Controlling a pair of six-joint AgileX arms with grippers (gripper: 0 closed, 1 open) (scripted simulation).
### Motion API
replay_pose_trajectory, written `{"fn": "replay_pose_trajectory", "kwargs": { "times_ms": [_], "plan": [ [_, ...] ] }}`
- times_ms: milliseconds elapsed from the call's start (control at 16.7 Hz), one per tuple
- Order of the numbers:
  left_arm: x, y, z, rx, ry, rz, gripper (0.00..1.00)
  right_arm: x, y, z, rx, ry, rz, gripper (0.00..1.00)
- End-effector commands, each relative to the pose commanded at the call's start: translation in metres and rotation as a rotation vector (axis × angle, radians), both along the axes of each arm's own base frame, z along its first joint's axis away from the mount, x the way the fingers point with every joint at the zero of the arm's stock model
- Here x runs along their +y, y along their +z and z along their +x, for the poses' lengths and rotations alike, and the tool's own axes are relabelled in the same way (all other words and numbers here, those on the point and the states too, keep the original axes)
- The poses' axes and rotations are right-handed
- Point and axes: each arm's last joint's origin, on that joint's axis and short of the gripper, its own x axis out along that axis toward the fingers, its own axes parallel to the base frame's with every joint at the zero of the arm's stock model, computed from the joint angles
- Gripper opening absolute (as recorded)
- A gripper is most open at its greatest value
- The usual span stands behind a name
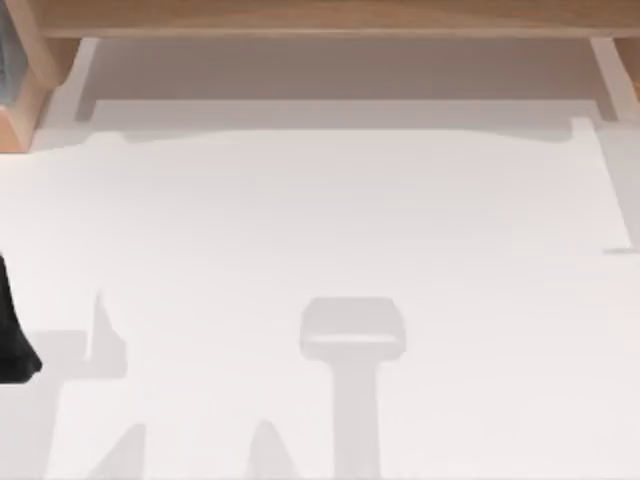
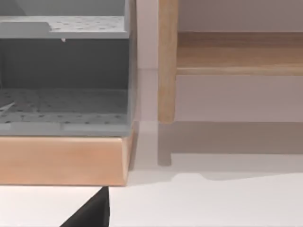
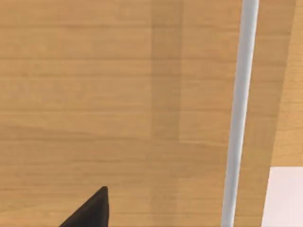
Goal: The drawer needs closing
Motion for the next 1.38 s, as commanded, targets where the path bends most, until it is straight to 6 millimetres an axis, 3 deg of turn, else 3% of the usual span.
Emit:
{"fn": "replay_pose_trajectory", "kwargs": {
  "times_ms": [360, 600, 1380],
  "plan": [
    [0.000, 0.000, 0.000, 0.000, 0.000, 0.000, 1.00, -0.001, -0.001, 0.023, 0.001, -0.004, -0.001, 1.00],
    [0.000, 0.000, 0.000, 0.000, 0.000, 0.000, 1.00, -0.001, -0.001, 0.024, 0.001, -0.004, -0.001, 1.00],
    [0.000, 0.000, 0.000, 0.000, 0.000, 0.000, 1.00, -0.001, -0.001, 0.024, 0.001, -0.004, -0.001, 0.02]
  ]
}}
